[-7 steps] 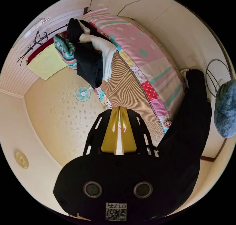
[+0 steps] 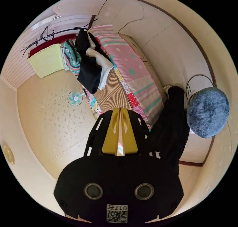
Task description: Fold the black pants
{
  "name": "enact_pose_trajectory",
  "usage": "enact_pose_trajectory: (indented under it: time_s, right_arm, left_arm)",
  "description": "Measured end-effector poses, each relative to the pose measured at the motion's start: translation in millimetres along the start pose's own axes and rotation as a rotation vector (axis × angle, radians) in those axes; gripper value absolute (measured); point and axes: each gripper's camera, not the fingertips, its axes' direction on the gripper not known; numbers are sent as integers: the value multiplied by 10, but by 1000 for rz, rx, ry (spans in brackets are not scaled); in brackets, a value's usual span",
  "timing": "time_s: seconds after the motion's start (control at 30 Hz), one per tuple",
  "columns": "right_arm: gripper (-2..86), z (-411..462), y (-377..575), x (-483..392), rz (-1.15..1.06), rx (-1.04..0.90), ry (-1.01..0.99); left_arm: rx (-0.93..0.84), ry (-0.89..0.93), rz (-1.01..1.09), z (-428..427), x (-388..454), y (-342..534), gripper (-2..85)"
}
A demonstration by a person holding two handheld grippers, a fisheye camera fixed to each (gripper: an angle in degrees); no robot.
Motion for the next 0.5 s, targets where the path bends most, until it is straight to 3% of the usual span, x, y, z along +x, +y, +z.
enact_pose_trajectory:
  time_s: [0.13, 0.23, 0.33, 0.4, 0.5]
  right_arm:
    - [3, -4, -426, 110, 33, 133, -78]
    - [3, 316, -794, 184, 50, 171, -162]
    - [3, 927, -1229, 185, 43, 115, -173]
    - [3, 1407, -1507, 155, 39, 57, -163]
    - [3, 2288, -1965, 35, 15, -41, -186]
  left_arm:
    - [-40, 106, -47, 84, -112, 119, 124]
    - [-161, 314, -100, 191, -250, 272, 79]
    - [-242, 628, 18, 253, 81, 552, 65]
    - [-176, 931, 112, 60, 582, 847, 62]
    - [-54, 1220, 272, -533, 1268, 1043, 58]
